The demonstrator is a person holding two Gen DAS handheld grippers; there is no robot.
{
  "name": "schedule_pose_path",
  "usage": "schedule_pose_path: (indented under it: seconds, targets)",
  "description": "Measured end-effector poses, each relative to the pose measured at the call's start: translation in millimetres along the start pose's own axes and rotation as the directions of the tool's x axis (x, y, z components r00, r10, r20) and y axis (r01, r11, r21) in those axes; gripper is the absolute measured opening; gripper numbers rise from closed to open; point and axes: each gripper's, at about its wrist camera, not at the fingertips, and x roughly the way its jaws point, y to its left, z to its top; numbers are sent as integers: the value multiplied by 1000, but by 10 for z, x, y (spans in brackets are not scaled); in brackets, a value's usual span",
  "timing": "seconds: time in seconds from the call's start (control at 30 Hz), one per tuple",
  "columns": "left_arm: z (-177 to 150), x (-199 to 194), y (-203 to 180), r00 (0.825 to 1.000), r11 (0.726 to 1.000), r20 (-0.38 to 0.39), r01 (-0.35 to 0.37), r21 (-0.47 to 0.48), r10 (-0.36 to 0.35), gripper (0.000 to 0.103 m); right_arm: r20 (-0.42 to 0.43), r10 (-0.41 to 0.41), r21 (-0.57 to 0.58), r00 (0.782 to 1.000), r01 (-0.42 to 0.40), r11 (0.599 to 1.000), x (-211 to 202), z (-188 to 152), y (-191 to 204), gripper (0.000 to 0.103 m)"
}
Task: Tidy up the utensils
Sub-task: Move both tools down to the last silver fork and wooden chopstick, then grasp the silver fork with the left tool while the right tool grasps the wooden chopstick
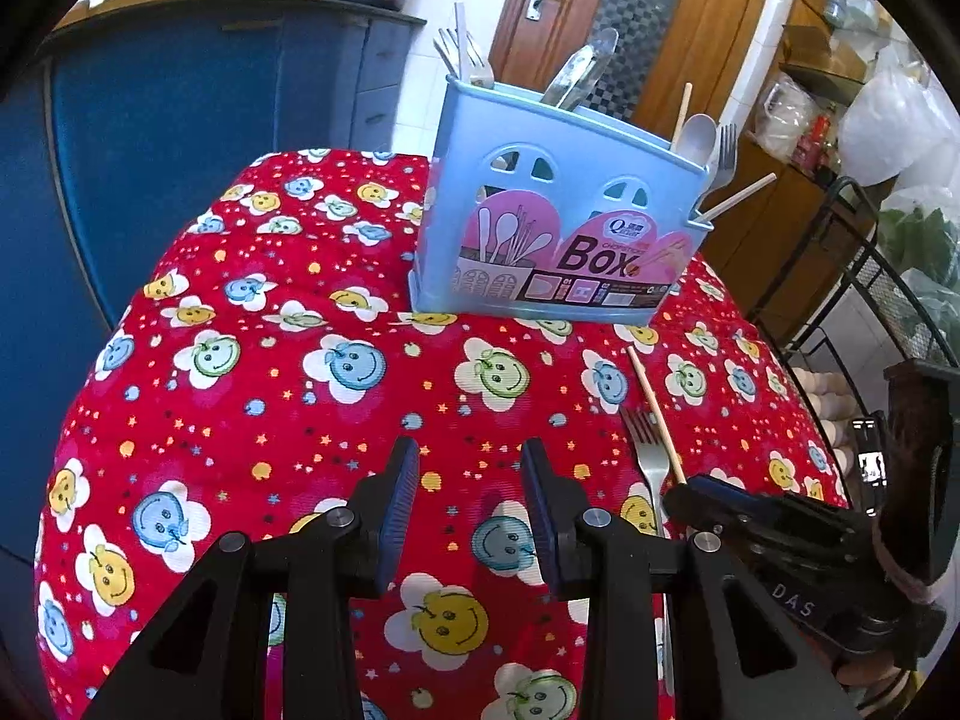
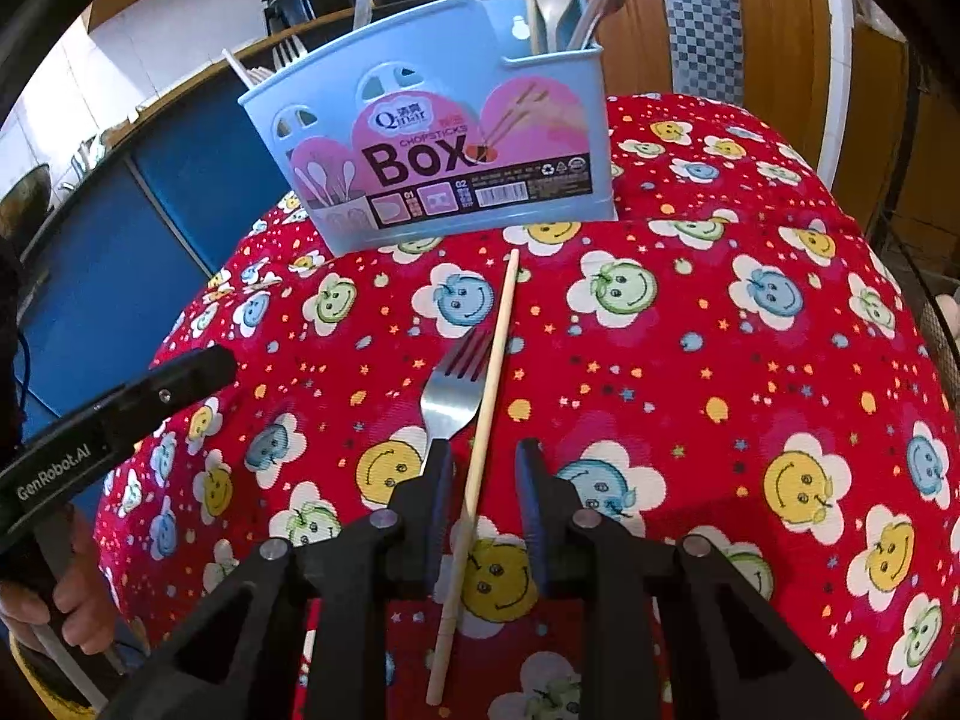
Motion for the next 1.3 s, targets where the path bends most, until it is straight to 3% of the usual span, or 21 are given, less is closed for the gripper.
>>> schedule_pose_path:
  seconds: [0.1,0.3,0.43,1.3]
  targets:
    - [-10,23,0,1000,1000,-6,4,-2,-4,36,-1,-23,-26,1000,23,999,36,16,24,24]
    - [-45,52,-65,1000,1000,-20,7,8,-7,36,19,-72,-38,997,73,997,57,6,39,9]
    - [-52,62,-93,1000,1000,-26,10,17,-9,36,25,-46,8,999,46,999,36,1,-38,6]
    - [-210,402,-742,981,982,-134,154,110,-139,36,128,40,122,991,-56,991,-475,-168,-550,6]
